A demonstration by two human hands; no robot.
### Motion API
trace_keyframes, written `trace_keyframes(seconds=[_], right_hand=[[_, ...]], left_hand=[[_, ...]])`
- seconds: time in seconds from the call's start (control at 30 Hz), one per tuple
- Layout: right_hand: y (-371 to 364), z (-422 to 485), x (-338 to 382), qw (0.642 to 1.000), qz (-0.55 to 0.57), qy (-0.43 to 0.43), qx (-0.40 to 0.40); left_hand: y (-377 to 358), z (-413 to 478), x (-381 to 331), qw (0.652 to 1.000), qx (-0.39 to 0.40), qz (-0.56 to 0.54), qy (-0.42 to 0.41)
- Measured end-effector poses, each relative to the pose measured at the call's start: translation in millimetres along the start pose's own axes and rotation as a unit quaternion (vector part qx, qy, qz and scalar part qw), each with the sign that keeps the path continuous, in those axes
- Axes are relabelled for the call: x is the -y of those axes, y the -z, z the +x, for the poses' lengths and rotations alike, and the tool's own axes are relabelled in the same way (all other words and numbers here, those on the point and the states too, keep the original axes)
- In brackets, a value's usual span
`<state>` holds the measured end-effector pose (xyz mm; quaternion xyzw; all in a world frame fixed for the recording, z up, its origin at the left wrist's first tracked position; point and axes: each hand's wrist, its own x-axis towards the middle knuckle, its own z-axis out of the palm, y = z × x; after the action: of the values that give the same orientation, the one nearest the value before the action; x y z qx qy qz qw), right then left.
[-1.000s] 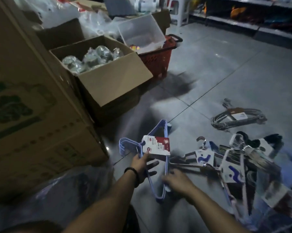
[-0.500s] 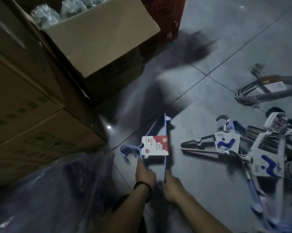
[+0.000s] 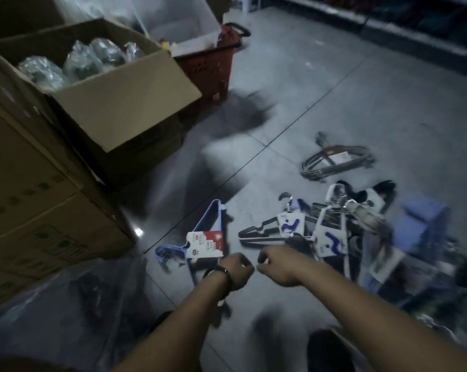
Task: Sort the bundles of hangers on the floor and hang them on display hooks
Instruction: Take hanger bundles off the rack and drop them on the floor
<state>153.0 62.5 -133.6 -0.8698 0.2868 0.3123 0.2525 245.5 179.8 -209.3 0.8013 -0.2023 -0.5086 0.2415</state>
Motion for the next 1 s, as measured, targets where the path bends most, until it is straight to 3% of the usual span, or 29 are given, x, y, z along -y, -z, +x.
trace_keyframes(seconds=[0.07,0.13,0.23,0.4,0.53,0.77,0.9,1.0], right_hand=[[28,-47,-13,0.999,0.001,0.007,-0.041],[47,-97,-32,0.997,0.027,0.009,-0.067],[61,-158,-73,0.982,0.143,0.006,-0.121],[47,-215,-173,0.9,0.34,-0.084,-0.259],[24,-222,-237,0.863,0.389,-0.159,-0.281],[-3,-239,-310,0.895,0.344,-0.183,-0.219],[-1,-238,-324,0.899,0.378,-0.147,-0.162],[-1,-235,-337,0.896,0.386,-0.183,-0.125]], left_hand=[[-8,-36,-44,0.994,0.092,0.022,-0.051],[-23,-65,-78,0.985,0.127,0.059,-0.1],[-56,-97,-115,0.971,0.101,0.085,-0.198],[-114,-140,-171,0.942,0.066,0.168,-0.282],[-155,-131,-204,0.937,0.058,0.224,-0.263],[-233,-50,-228,0.993,-0.003,0.055,-0.106],[-283,10,-214,0.999,-0.028,0.005,-0.016],[-302,21,-212,0.994,-0.085,-0.068,0.008]])
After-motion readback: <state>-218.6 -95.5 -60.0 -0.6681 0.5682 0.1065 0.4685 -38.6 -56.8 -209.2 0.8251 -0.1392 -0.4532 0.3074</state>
